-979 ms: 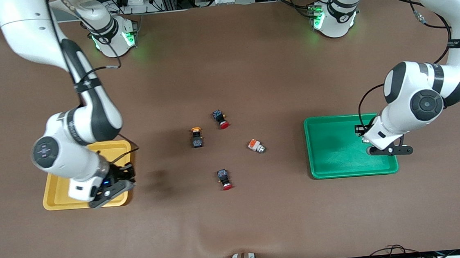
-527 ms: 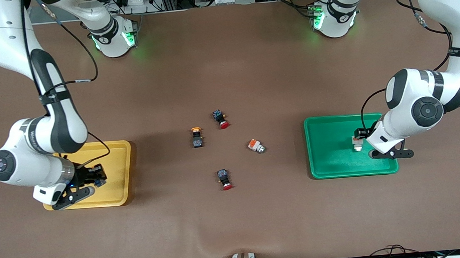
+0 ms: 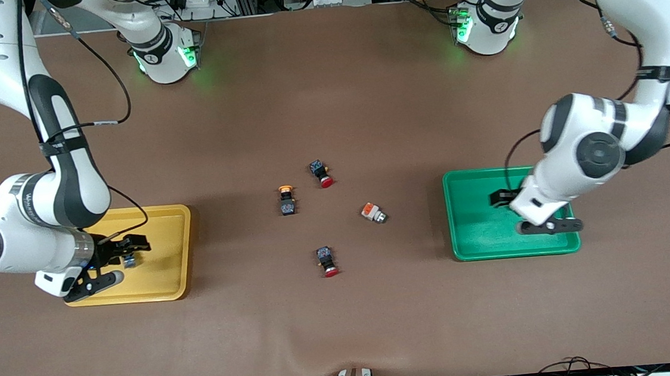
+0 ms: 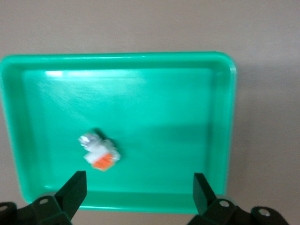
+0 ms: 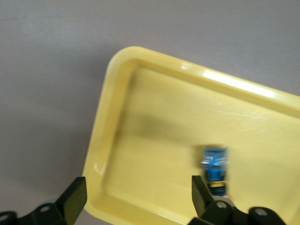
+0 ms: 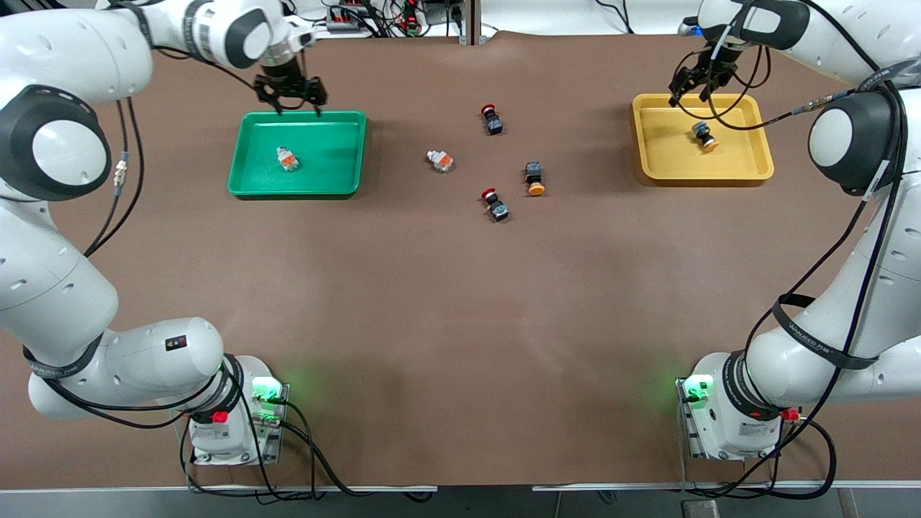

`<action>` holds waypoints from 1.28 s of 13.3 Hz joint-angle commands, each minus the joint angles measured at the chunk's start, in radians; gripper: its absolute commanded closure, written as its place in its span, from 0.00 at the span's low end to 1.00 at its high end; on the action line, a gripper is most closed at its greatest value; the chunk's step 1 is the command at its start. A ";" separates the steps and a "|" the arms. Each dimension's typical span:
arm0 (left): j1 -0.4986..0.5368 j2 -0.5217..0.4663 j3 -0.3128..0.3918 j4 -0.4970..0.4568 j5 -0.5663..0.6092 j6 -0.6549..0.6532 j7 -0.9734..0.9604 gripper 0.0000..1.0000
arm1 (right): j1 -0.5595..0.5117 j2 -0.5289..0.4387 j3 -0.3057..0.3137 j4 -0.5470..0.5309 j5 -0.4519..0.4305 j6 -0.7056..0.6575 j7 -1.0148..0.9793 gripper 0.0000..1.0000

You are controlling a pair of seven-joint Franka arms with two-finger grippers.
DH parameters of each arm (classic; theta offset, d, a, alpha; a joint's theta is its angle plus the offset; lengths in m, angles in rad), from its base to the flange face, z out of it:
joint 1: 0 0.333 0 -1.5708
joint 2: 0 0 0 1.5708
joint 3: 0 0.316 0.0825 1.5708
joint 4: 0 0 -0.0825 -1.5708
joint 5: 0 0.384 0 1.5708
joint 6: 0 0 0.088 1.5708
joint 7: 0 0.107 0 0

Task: Place green and yellow buttons in trays
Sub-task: 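Open both grippers to release the buttons into their matching trays, then move the left gripper to the second green button while the right gripper reaches yellow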

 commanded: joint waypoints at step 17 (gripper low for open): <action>-0.644 0.383 0.201 0.357 0.015 0.097 -1.145 0.00 | 0.503 0.081 0.005 -0.003 0.084 0.127 0.662 0.00</action>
